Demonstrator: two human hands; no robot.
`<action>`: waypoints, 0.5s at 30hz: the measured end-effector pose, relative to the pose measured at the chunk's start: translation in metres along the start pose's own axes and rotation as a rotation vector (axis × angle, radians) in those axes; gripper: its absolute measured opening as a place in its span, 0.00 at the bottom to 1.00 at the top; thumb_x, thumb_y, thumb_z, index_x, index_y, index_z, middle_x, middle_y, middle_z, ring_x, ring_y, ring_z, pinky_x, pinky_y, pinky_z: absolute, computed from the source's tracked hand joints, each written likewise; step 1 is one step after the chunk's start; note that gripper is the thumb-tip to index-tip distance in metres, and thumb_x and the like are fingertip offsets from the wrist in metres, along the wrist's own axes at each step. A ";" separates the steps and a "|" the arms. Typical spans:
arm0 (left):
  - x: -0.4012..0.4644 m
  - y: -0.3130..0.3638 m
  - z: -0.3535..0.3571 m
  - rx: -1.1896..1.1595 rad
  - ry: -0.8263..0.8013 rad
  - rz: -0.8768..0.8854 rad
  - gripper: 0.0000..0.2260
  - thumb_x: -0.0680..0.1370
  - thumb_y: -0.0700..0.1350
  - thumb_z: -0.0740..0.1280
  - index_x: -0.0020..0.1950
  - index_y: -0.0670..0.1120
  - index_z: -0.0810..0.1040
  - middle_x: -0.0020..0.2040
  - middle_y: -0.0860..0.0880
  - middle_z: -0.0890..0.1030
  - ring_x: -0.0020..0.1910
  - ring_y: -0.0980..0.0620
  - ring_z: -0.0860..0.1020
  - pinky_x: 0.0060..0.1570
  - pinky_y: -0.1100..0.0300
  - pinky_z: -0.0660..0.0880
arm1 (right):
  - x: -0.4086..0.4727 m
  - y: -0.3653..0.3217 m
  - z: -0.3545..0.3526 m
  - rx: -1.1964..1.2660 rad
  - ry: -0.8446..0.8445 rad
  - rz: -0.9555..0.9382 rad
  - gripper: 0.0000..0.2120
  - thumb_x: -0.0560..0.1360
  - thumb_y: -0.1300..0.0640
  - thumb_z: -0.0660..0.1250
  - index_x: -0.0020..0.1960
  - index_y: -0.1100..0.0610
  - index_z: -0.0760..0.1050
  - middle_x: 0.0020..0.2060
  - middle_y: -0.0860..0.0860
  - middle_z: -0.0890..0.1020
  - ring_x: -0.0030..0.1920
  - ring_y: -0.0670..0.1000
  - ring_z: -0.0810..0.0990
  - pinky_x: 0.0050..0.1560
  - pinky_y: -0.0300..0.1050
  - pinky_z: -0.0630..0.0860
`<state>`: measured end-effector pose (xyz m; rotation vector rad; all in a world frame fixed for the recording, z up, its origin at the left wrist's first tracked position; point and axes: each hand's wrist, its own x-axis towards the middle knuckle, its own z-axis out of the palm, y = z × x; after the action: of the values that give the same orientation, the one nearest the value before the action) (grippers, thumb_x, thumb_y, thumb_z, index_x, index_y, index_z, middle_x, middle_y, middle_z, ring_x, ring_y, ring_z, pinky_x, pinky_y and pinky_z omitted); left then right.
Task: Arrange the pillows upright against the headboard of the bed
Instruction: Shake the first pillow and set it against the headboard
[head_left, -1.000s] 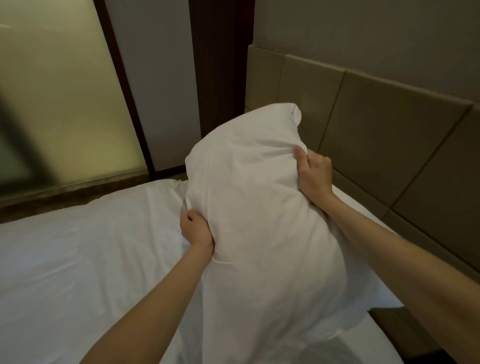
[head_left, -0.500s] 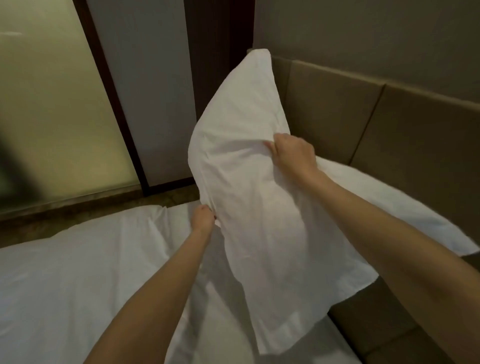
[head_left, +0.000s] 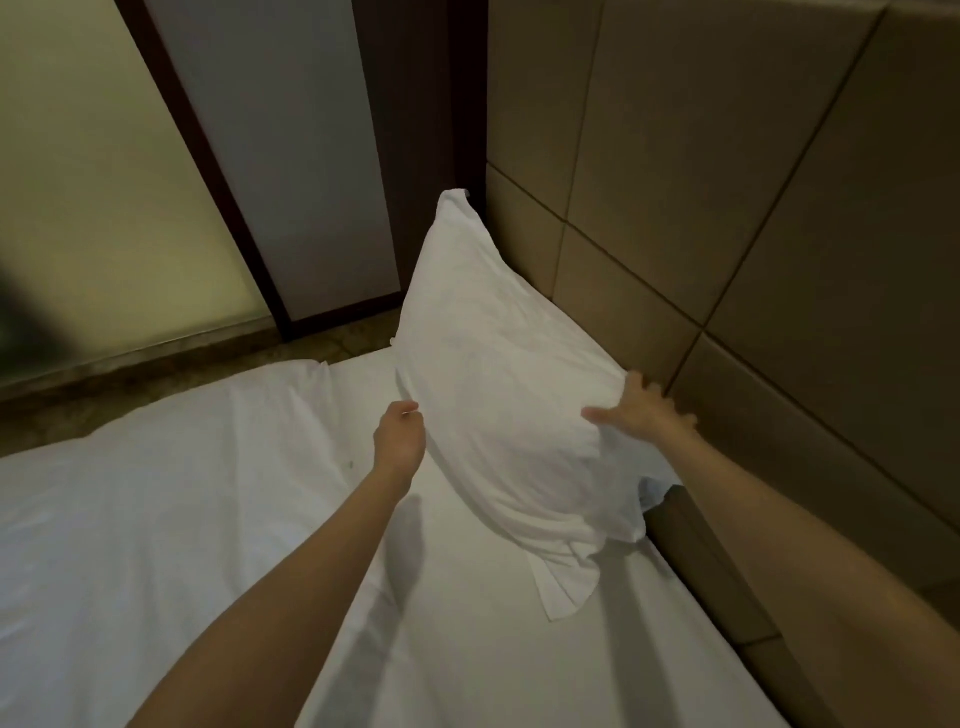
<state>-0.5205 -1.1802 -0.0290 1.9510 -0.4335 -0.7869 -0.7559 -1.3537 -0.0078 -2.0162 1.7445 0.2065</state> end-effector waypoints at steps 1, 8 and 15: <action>-0.001 -0.002 0.000 0.000 -0.006 0.008 0.16 0.81 0.41 0.54 0.67 0.44 0.71 0.66 0.43 0.74 0.62 0.44 0.74 0.56 0.55 0.70 | 0.000 0.006 0.007 0.033 -0.032 0.028 0.52 0.67 0.32 0.67 0.77 0.54 0.43 0.77 0.59 0.54 0.74 0.65 0.57 0.68 0.69 0.56; -0.017 -0.005 -0.004 -0.073 -0.010 0.048 0.12 0.80 0.40 0.55 0.59 0.44 0.75 0.59 0.45 0.78 0.56 0.47 0.76 0.52 0.57 0.70 | -0.007 0.012 -0.005 0.336 -0.152 0.096 0.36 0.67 0.58 0.76 0.69 0.66 0.64 0.66 0.62 0.71 0.62 0.62 0.72 0.54 0.52 0.72; -0.022 0.032 -0.019 -0.064 0.050 0.138 0.12 0.81 0.42 0.53 0.52 0.46 0.77 0.52 0.48 0.78 0.48 0.51 0.77 0.52 0.56 0.72 | -0.020 -0.052 -0.089 0.876 0.123 -0.067 0.25 0.62 0.73 0.71 0.59 0.68 0.75 0.54 0.61 0.79 0.55 0.61 0.77 0.54 0.52 0.77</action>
<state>-0.5227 -1.1704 0.0132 1.8564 -0.5009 -0.6542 -0.7260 -1.3703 0.0913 -1.4352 1.4483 -0.6139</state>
